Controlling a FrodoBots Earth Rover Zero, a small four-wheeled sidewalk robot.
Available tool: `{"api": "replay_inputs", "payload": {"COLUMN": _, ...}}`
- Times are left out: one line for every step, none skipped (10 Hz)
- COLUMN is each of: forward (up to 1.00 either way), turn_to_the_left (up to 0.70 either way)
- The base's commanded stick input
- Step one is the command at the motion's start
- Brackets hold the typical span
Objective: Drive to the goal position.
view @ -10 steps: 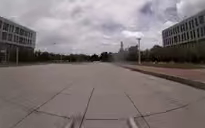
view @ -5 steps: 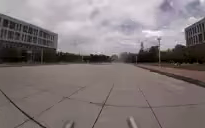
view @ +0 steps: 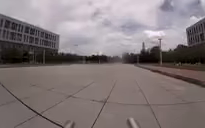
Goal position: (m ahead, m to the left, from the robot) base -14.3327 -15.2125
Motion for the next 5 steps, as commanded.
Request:
{"api": "replay_inputs", "payload": {"forward": 0.00, "turn_to_the_left": -1.00}}
{"api": "replay_inputs", "payload": {"forward": 0.00, "turn_to_the_left": -1.00}}
{"api": "replay_inputs", "payload": {"forward": 0.00, "turn_to_the_left": -1.00}}
{"api": "replay_inputs", "payload": {"forward": 0.00, "turn_to_the_left": -1.00}}
{"api": "replay_inputs", "payload": {"forward": 0.00, "turn_to_the_left": -1.00}}
